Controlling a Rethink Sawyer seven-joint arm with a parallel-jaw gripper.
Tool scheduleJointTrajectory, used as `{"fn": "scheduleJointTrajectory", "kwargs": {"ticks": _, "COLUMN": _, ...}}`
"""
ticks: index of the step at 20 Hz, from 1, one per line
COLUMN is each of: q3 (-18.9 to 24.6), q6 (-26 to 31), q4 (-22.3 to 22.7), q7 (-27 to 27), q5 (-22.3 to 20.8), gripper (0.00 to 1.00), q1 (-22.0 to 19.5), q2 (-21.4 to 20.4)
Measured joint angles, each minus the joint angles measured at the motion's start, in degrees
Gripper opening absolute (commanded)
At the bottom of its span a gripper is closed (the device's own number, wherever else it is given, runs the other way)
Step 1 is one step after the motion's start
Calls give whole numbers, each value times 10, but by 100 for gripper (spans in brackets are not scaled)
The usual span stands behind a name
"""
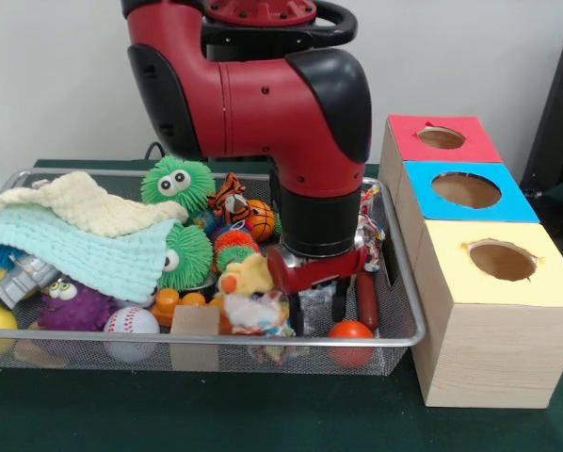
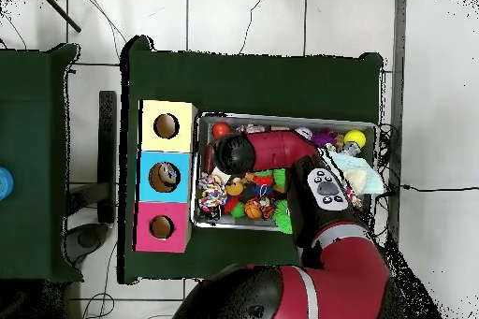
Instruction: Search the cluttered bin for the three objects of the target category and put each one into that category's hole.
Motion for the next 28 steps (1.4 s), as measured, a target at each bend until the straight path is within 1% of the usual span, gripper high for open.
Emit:
{"fn": "scheduleJointTrajectory", "kwargs": {"ticks": 2, "q3": -2, "q6": 0, "q4": -7, "q7": 0, "q5": 0, "gripper": 100, "q1": 1, "q2": 4}}
{"fn": "scheduleJointTrajectory", "kwargs": {"ticks": 4, "q3": -7, "q6": 0, "q4": -22, "q7": 0, "q5": 0, "gripper": 100, "q1": 3, "q2": 16}}
{"fn": "scheduleJointTrajectory", "kwargs": {"ticks": 7, "q3": -12, "q6": 0, "q4": -30, "q7": 0, "q5": 0, "gripper": 100, "q1": 4, "q2": 26}}
{"fn": "scheduleJointTrajectory", "kwargs": {"ticks": 22, "q3": -16, "q6": 0, "q4": -33, "q7": 0, "q5": 1, "gripper": 100, "q1": 8, "q2": 26}}
{"fn": "scheduleJointTrajectory", "kwargs": {"ticks": 28, "q3": -26, "q6": 0, "q4": -33, "q7": 0, "q5": 9, "gripper": 100, "q1": 14, "q2": 24}}
